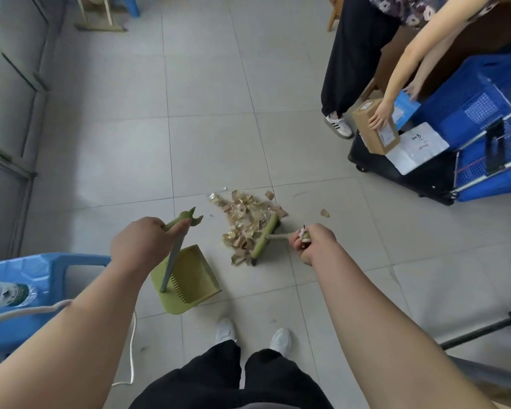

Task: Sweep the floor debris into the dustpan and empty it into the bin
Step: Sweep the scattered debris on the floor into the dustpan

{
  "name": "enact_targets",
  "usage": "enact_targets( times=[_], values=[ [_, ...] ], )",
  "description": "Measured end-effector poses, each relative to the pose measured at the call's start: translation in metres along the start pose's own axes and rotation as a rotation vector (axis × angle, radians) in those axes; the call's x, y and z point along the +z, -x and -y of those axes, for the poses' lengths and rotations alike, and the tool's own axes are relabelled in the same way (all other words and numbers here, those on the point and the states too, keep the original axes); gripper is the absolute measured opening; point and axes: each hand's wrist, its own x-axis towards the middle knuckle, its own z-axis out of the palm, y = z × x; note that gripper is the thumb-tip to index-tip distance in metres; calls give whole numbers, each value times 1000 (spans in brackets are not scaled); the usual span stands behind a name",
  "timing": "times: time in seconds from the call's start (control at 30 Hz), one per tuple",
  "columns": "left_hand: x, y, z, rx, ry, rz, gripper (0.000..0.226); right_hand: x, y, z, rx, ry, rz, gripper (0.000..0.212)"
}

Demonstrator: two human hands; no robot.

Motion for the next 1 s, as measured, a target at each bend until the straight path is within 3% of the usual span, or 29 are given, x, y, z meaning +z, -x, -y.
enact_targets(
  times=[0.13,0.57,1.0],
  values=[
    [-7,-5,-9,-6,-7,11,74,-22,-1,15,0,22,-22,19],
    [-26,-36,-78,54,12,-30,74,-84,-22,79,-253,270,-352,17],
    [-16,-66,-155,-61,9,-60,73,-71,-98,172,-241,422,-313,22]
  ],
)
